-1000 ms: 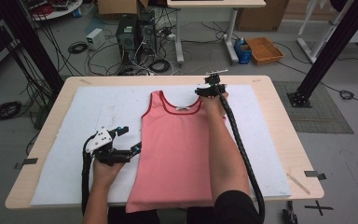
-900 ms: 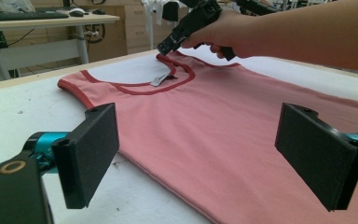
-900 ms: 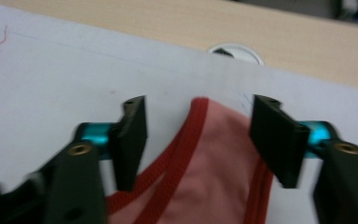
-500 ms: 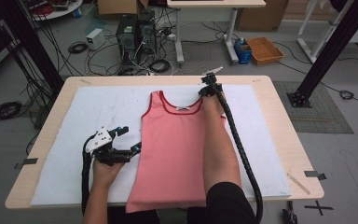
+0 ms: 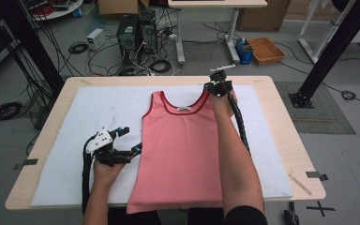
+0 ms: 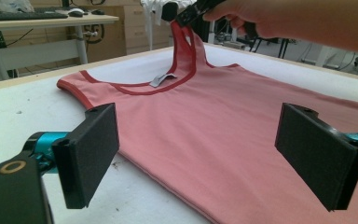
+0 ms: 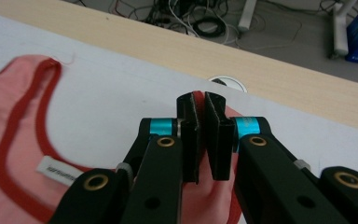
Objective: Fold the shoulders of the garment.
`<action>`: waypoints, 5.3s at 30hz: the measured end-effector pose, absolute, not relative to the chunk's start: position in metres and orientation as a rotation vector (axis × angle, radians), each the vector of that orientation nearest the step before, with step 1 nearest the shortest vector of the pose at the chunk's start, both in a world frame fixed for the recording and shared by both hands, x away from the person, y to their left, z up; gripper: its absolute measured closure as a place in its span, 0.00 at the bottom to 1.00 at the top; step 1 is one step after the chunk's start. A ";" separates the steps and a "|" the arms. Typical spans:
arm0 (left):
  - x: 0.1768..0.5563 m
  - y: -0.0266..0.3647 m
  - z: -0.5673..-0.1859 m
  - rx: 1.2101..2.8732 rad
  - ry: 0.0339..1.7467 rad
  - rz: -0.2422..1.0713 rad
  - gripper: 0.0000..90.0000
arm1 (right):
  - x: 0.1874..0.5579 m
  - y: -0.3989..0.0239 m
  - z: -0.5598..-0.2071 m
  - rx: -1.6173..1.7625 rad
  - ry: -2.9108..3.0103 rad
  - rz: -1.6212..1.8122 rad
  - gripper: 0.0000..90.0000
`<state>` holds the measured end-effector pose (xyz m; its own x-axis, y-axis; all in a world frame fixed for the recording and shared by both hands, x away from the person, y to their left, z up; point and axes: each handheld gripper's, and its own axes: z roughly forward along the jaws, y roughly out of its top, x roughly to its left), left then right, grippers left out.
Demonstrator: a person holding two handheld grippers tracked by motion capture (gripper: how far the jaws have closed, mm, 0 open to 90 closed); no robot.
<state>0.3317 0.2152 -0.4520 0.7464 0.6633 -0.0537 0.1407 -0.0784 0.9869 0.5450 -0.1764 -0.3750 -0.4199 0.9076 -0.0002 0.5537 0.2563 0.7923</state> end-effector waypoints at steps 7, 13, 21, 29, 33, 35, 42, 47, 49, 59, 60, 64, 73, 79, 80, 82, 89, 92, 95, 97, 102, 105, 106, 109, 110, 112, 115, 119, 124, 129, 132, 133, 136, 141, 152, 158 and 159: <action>0.331 0.215 -0.452 1.615 0.657 0.496 0.15 | 0.508 -0.174 -0.362 1.255 2.042 1.101 0.95; 0.331 0.215 -0.452 1.615 0.657 0.495 0.15 | 0.464 -0.172 -0.362 1.186 2.027 1.128 0.95; 0.330 0.216 -0.452 1.613 0.652 0.503 0.15 | 0.391 -0.172 -0.378 1.099 2.049 1.153 0.94; 0.330 0.215 -0.452 1.612 0.652 0.502 0.15 | 0.349 -0.195 -0.394 1.183 2.037 1.278 0.55; 0.330 0.215 -0.452 1.617 0.651 0.505 0.15 | 0.365 -0.200 -0.393 1.167 2.126 1.241 0.52; 0.330 0.215 -0.452 1.618 0.649 0.505 0.15 | 0.374 -0.196 -0.395 1.127 2.163 1.213 0.53; 0.330 0.215 -0.452 1.616 0.651 0.507 0.15 | 0.409 -0.178 -0.399 1.144 2.235 1.119 0.62; 0.330 0.216 -0.452 1.612 0.654 0.503 0.15 | 0.424 -0.171 -0.415 1.198 2.319 1.032 0.62; 0.330 0.216 -0.452 1.615 0.651 0.504 0.15 | 0.422 -0.169 -0.420 1.202 2.375 0.989 0.62; 0.330 0.215 -0.452 1.612 0.649 0.503 0.15 | 0.389 -0.170 -0.431 1.160 2.429 0.949 0.63; 0.330 0.215 -0.452 1.612 0.650 0.502 0.15 | 0.387 -0.171 -0.433 1.158 2.430 0.950 0.64; 0.330 0.215 -0.452 1.612 0.648 0.503 0.15 | 0.377 -0.174 -0.440 1.141 2.427 0.946 0.64; 0.330 0.216 -0.452 1.613 0.647 0.501 0.15 | 0.372 -0.185 -0.417 1.096 2.299 1.086 0.61; 0.330 0.216 -0.452 1.613 0.649 0.501 0.15 | 0.378 -0.172 -0.426 1.064 2.401 1.013 0.67; 0.330 0.216 -0.452 1.613 0.648 0.502 0.15 | 0.378 -0.171 -0.429 1.059 2.423 0.993 0.70; 0.330 0.216 -0.452 1.611 0.650 0.505 0.15 | 0.377 -0.170 -0.434 1.051 2.443 0.972 0.76; 0.330 0.216 -0.452 1.612 0.647 0.504 0.15 | 0.370 -0.174 -0.441 1.043 2.436 0.989 0.86; 0.330 0.216 -0.452 1.611 0.648 0.502 0.15 | 0.370 -0.174 -0.441 1.045 2.435 0.995 0.82; 0.330 0.216 -0.452 1.611 0.649 0.503 0.15 | 0.370 -0.177 -0.439 1.089 2.397 1.031 0.55; 0.330 0.216 -0.452 1.607 0.652 0.497 0.15 | 0.370 -0.184 -0.436 1.133 2.361 1.056 0.43; 0.331 0.218 -0.452 1.591 0.676 0.492 0.15 | 0.362 -0.218 -0.427 1.196 2.251 1.108 0.35; 0.330 0.219 -0.450 1.593 0.708 0.488 0.15 | 0.353 -0.244 -0.422 1.219 2.172 1.145 0.33; 0.330 0.220 -0.448 1.596 0.713 0.481 0.15 | 0.351 -0.252 -0.422 1.227 2.147 1.155 0.32; 0.332 0.219 -0.439 1.600 0.711 0.473 0.15 | 0.345 -0.276 -0.425 1.266 2.080 1.189 0.28; 0.333 0.218 -0.435 1.599 0.710 0.472 0.15 | 0.344 -0.281 -0.429 1.274 2.068 1.201 0.28; 0.336 0.217 -0.428 1.603 0.704 0.478 0.15 | 0.343 -0.287 -0.436 1.293 2.058 1.202 0.28; 0.341 0.214 -0.419 1.616 0.697 0.483 0.15 | 0.340 -0.288 -0.445 1.282 2.062 1.205 0.26; 0.354 0.210 -0.409 1.622 0.701 0.459 0.15 | 0.338 -0.285 -0.447 1.244 2.047 1.217 0.25; 0.383 0.203 -0.398 1.640 0.730 0.396 0.15 | 0.337 -0.281 -0.447 1.230 2.044 1.238 0.25; 0.427 0.194 -0.389 1.659 0.767 0.349 0.15 | 0.334 -0.279 -0.448 1.192 2.048 1.244 0.24; 0.452 0.188 -0.386 1.679 0.792 0.340 0.15 | 0.333 -0.279 -0.449 1.173 2.054 1.249 0.24; 0.459 0.186 -0.385 1.685 0.798 0.335 0.15 | 0.333 -0.279 -0.449 1.170 2.046 1.260 0.24; 0.479 0.178 -0.384 1.719 0.806 0.336 0.15 | 0.331 -0.283 -0.449 1.176 2.014 1.296 0.24; 0.515 0.163 -0.391 1.802 0.816 0.329 0.15 | 0.329 -0.284 -0.449 1.171 1.990 1.319 0.24; 0.577 0.148 -0.418 1.916 0.947 0.339 0.17 | 0.327 -0.284 -0.449 1.169 1.966 1.321 0.24; 0.599 0.140 -0.439 2.055 1.105 0.295 0.46 | 0.329 -0.283 -0.449 1.173 1.981 1.304 0.24; 0.600 0.138 -0.440 2.053 1.108 0.292 0.50 | 0.329 -0.283 -0.449 1.174 1.988 1.295 0.24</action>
